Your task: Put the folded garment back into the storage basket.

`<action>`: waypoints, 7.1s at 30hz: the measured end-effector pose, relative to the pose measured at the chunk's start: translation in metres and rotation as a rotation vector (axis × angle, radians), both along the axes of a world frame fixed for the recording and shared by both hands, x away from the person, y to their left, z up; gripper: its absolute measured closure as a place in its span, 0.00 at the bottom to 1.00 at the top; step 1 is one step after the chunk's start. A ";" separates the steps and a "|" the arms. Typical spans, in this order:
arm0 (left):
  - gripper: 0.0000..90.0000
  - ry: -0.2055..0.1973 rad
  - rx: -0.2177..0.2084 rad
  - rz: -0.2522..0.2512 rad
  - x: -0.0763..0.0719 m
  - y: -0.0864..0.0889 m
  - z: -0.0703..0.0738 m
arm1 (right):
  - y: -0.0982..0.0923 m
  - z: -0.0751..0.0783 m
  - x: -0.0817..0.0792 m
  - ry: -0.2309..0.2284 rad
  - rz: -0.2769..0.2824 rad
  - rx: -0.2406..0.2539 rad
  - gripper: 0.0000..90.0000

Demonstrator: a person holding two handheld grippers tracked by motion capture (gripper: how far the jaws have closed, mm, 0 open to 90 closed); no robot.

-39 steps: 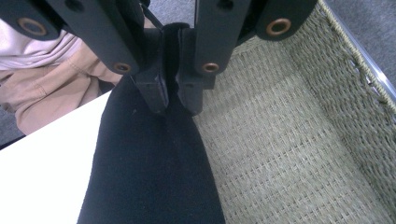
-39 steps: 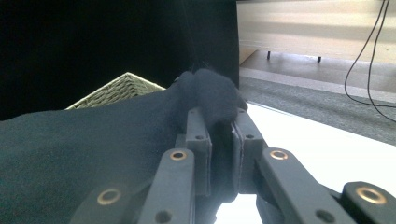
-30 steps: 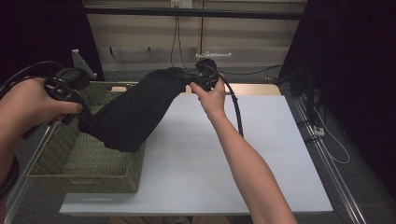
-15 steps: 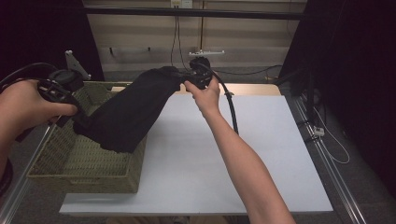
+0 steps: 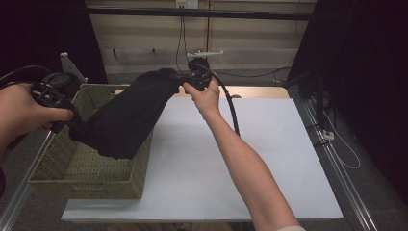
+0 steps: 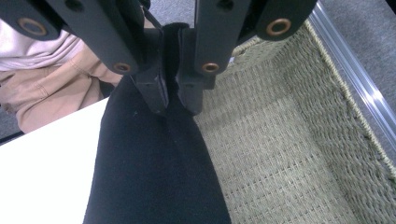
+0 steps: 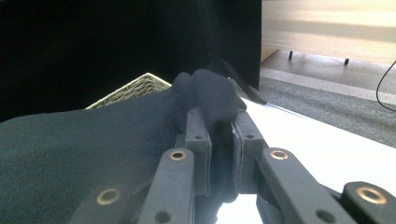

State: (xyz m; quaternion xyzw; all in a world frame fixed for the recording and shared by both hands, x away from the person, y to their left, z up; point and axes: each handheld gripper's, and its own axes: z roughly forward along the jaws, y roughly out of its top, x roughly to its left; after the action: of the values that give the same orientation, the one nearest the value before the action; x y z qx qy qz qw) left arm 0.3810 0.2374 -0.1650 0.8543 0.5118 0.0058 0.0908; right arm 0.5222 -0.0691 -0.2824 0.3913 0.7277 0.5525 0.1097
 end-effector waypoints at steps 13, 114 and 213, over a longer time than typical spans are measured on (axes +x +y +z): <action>0.94 0.004 0.000 0.040 -0.006 0.012 0.000 | 0.018 0.001 0.004 -0.002 0.037 -0.009 0.89; 0.25 -0.036 -0.034 0.101 0.032 0.032 -0.064 | 0.053 -0.045 0.015 -0.009 0.203 -0.077 0.24; 0.09 -0.510 -0.468 -0.068 0.032 -0.006 -0.126 | -0.125 -0.104 -0.095 0.145 0.157 -0.251 0.14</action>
State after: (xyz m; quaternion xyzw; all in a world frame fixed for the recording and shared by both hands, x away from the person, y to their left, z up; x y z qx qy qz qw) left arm 0.4128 0.2310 -0.2908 0.7978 0.4313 0.0987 0.4096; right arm 0.4275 -0.1944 -0.3868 0.3554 0.8253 0.4345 0.0611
